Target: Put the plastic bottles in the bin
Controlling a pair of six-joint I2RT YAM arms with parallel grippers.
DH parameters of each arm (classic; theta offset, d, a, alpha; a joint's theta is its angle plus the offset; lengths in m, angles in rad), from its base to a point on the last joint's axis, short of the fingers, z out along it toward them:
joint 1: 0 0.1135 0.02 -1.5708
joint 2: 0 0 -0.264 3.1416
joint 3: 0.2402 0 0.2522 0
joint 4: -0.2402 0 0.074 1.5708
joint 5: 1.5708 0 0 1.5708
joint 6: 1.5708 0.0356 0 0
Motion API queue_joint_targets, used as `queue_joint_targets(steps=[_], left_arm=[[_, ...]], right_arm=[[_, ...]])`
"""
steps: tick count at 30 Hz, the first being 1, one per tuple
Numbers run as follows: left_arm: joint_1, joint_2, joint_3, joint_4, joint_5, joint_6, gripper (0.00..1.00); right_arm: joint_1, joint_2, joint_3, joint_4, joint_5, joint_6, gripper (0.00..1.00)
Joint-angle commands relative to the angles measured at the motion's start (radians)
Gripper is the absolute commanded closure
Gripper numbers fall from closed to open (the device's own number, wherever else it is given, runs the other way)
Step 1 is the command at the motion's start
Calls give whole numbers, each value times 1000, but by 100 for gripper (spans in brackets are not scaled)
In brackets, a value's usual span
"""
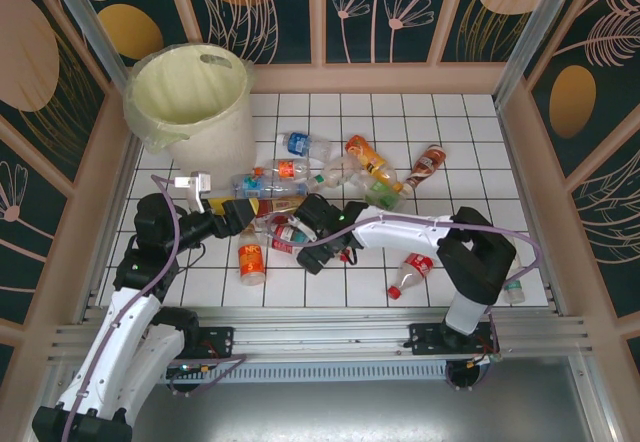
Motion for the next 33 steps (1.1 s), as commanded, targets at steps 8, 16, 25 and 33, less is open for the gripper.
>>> queue_joint_targets(steps=[8,16,25,33], left_arm=[[-3,-1,-11,3,3,0,1],[-3,5,-12,6,6,0,1],[-3,4,-13,5,4,-2,1],[-3,1,-16,8,7,-6,1]], right_arm=[[6,35,-12,55,-48,36,12],[6,55,-30,93,-68,43,13],[6,68,-59,149,-33,70,15],[6,60,-98,157,-33,82,23]])
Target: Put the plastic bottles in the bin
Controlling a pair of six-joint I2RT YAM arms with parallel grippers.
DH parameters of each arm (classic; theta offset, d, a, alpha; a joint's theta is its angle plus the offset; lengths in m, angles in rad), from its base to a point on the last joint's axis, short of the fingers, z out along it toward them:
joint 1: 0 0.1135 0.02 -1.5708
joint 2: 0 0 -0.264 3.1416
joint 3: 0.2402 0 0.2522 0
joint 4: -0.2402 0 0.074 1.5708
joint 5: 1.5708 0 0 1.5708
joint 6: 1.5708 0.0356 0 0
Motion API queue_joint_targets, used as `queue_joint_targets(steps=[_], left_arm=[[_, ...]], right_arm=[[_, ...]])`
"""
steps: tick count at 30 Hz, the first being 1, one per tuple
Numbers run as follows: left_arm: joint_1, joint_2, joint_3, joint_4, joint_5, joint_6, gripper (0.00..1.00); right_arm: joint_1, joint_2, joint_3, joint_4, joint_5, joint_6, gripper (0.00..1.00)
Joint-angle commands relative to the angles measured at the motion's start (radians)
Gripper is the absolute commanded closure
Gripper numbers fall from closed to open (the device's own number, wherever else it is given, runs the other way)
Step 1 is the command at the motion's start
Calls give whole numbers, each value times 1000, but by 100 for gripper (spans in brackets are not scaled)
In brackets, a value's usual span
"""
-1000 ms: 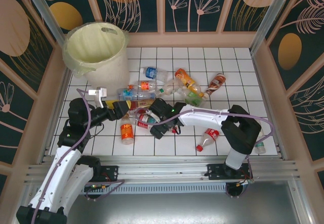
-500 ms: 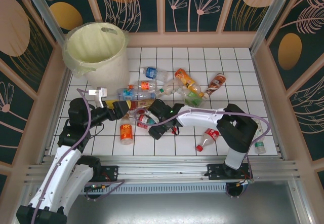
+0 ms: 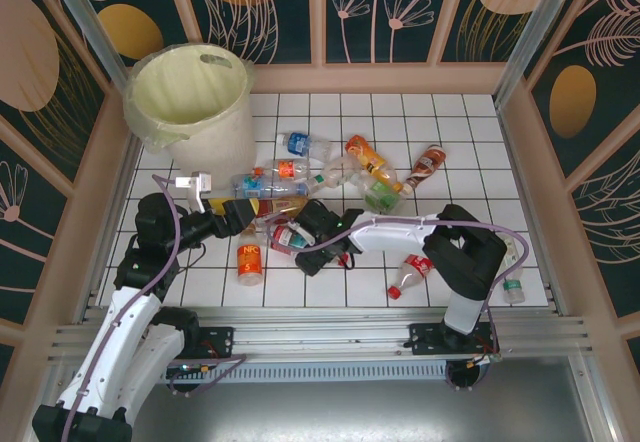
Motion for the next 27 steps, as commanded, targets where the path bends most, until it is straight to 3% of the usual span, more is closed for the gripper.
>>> queue_joint_targets(steps=[1,10,16,21,27], left_arm=[[-3,-6,-14,8,7,-6,1],[-2,-6,-14,14,10,-6,1],[-3,-4,-19,45,25,-31,1],[-3,3,-28,97,26,-67,1],[-37,26,-65,270,12,-172,2]], right_arm=[[5,0,-31,9,8,22,24],[5,-69,-80,37,-9,73,35],[5,-152,-128,57,-18,107,35],[-15,-270,-156,93,-90,139,36],[-91,-407,-196,177,-239,181,35]])
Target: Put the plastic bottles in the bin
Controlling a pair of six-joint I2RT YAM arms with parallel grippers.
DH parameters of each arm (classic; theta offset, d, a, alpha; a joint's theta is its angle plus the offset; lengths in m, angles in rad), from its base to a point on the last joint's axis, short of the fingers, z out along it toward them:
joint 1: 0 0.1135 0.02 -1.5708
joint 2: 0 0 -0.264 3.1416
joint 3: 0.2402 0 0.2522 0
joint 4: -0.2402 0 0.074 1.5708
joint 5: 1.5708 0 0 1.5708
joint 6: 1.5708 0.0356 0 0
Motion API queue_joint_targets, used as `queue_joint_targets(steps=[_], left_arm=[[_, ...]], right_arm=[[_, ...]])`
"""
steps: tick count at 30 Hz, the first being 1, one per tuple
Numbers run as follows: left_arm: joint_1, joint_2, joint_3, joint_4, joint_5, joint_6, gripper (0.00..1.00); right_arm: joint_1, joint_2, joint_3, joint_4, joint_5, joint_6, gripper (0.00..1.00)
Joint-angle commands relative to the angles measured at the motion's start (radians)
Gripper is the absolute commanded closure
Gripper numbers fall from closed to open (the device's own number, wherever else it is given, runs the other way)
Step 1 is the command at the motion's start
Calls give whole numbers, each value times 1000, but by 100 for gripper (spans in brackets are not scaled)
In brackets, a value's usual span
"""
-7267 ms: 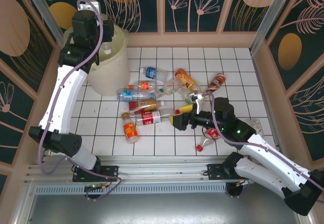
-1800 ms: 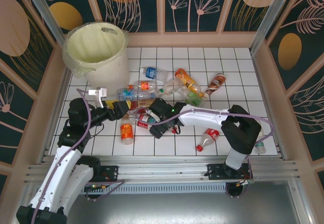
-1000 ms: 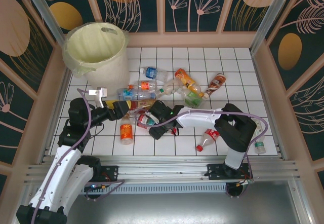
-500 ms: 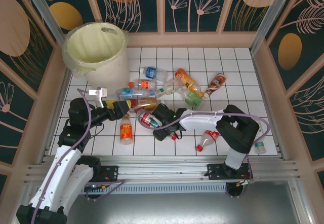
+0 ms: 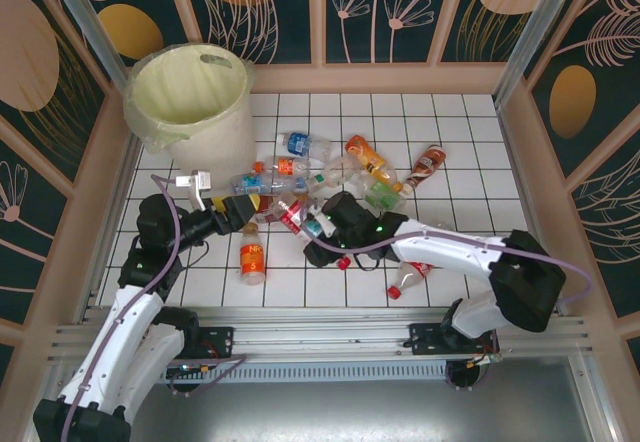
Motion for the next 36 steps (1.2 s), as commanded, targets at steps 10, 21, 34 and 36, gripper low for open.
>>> queue_joint_targets(steps=[10,21,34,36], left_arm=[[-145,128,-43,385,-21,-177,2],[-288,284,3,570,-21,-202,3],[-328,344,31,659,-2,-216,37],[-328,346,35,661,-3,-219,43]], right_arm=[[-118,-192,-51,163,-317,90,35],[-123,-225,-54,228,-452,118,35],[-137,-219,-89,271,-501,137,34],[-140,-219,-92,273,-500,138,35]])
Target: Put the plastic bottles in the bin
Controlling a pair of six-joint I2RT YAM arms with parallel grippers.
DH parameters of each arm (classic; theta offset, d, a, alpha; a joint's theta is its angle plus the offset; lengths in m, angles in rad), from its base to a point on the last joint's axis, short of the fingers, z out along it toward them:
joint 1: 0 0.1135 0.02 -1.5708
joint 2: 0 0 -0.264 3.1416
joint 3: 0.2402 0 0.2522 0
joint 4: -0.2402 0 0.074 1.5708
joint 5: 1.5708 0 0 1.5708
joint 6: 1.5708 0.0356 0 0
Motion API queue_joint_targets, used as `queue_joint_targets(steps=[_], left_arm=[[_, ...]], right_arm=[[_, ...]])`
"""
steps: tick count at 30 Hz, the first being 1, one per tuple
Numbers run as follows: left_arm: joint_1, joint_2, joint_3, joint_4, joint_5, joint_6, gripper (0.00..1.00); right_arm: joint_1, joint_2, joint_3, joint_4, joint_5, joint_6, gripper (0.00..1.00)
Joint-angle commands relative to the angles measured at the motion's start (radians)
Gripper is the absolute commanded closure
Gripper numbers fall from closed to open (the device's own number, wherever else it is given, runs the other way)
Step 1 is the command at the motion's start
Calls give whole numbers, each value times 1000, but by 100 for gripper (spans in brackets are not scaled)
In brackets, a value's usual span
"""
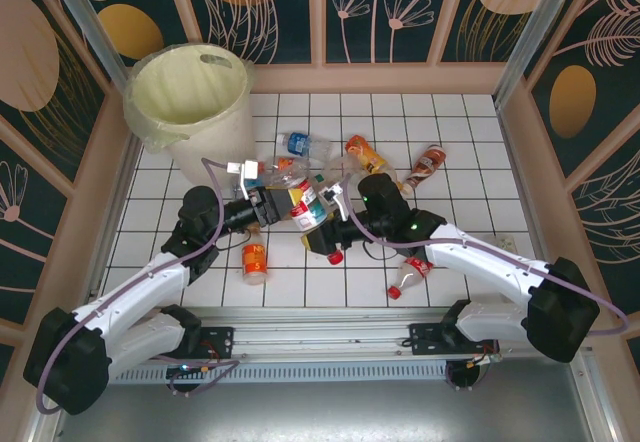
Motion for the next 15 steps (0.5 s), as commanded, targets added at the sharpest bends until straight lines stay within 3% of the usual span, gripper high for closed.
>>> queue_joint_targets(steps=[1,6,11,15], left_arm=[[-4,0,36,62,11,0,45],[-4,0,42,64,15,1,53],[-4,-9,67,27,5,18,53],[-4,-26,126,-145,-62,117,52]], right_arm=[[-9,-21,-18,44,-29,8,34],[-14,-27,-17,46,-26,10,34],[-19,-46,-8,35,-23,8,21],[-30,-92,-4,10,7,2,7]])
